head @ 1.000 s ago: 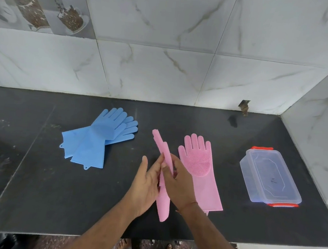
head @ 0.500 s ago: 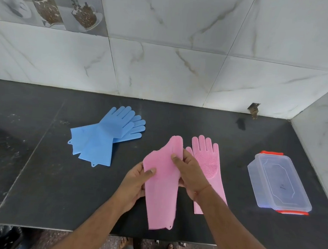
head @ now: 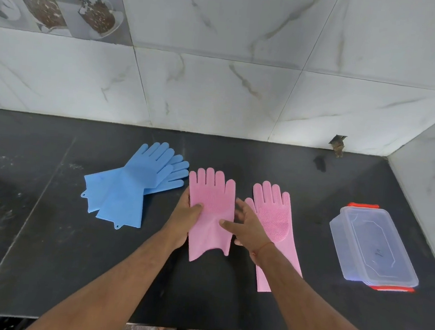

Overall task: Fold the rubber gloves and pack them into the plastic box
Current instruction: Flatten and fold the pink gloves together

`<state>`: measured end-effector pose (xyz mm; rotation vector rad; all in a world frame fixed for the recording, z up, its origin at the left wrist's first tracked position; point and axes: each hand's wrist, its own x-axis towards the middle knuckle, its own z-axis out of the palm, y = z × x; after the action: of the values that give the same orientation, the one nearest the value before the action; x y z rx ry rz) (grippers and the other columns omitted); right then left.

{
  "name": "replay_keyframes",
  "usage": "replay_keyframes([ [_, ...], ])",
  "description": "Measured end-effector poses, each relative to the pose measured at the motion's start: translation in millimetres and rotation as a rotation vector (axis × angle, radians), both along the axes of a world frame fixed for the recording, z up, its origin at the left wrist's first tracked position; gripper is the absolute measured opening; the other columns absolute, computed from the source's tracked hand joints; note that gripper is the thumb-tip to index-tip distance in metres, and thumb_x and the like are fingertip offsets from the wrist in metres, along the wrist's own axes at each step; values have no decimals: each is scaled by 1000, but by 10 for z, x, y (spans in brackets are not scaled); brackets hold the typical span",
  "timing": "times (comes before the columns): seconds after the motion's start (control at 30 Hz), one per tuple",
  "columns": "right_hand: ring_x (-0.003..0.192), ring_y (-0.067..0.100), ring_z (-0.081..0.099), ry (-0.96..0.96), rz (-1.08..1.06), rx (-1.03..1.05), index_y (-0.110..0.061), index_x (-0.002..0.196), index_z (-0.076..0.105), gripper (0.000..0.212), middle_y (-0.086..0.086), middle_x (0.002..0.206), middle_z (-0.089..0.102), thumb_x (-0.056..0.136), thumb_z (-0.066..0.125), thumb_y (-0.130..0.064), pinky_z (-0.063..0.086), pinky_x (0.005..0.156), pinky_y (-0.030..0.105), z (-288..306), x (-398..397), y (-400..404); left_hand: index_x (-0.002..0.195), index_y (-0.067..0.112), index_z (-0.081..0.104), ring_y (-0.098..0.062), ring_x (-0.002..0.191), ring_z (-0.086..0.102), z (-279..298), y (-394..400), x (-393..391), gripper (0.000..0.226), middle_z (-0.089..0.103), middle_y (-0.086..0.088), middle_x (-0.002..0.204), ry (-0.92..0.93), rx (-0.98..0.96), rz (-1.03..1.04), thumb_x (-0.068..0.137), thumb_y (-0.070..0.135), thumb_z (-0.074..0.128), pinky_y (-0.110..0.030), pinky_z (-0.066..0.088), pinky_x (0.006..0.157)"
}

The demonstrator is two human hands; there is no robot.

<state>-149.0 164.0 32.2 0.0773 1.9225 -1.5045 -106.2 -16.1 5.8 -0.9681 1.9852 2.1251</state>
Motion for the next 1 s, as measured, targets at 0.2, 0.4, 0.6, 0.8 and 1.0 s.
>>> replay_keyframes([
  [0.2,97,11,65,-152,-85,83,-21,164,30,86,-11,115,67,94,81,-24,56,84,34,-270,66,175,167,35,32,-24,144,56,-160,-17,-60,75,51,3,163,-145,-133,-69,105,28,74,-53,48,119],
  [0.4,98,27,77,-147,-17,135,-25,162,30,85,2,115,74,94,80,-15,67,77,36,-373,258,308,170,31,21,-26,160,34,-331,40,95,95,17,0,179,-170,-730,-371,97,46,80,-48,40,126],
  [0.6,92,37,77,-88,-93,145,-22,158,40,78,10,109,74,92,75,1,68,78,47,-482,430,361,174,35,3,-28,171,6,-504,183,159,81,-2,5,184,-8,-1244,-662,108,63,42,-66,11,132],
  [0.8,77,28,73,-53,-113,145,-18,153,45,72,13,103,73,90,73,5,67,70,41,-523,626,473,173,30,-15,-24,169,-18,-725,296,271,77,-19,6,183,54,-1313,-864,110,63,15,-63,5,136],
  [1.0,83,34,76,0,-94,203,-18,148,52,63,4,99,75,92,74,0,67,69,35,-520,798,635,175,31,-9,-26,169,-13,-855,400,484,80,-12,4,184,38,-1325,-817,108,68,14,-57,-2,134],
])
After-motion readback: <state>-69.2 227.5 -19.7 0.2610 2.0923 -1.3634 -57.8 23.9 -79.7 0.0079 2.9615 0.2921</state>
